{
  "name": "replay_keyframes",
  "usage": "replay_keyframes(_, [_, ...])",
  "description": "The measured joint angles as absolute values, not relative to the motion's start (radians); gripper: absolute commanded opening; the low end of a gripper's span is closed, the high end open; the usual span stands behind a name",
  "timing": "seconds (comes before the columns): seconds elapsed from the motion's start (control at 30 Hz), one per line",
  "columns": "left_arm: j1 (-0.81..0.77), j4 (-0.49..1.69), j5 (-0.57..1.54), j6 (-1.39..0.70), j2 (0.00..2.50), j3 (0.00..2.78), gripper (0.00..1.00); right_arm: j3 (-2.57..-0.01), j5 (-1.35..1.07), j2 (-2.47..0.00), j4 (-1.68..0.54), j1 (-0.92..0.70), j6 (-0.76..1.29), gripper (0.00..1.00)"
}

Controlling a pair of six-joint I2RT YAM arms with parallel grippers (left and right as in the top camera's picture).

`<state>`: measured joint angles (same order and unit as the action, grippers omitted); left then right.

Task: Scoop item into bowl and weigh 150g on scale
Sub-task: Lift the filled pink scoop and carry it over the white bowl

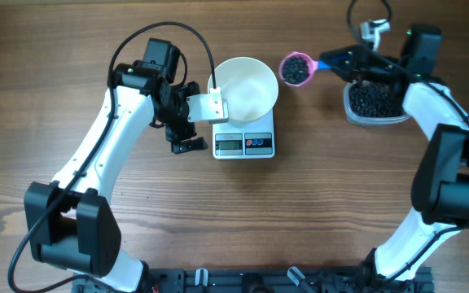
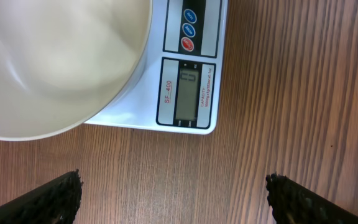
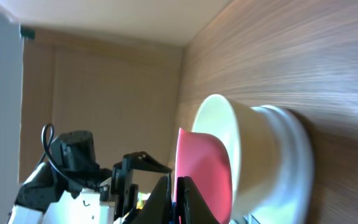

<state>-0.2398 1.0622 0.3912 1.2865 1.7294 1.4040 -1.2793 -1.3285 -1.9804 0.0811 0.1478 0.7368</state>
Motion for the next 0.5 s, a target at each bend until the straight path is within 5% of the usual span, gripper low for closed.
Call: replay_keyframes(0.5, [-0.240, 1.062, 0.391, 1.287, 1.729, 1.404, 1.00, -1.280, -1.327, -1.980, 0.329, -0.046, 0.850, 0.04])
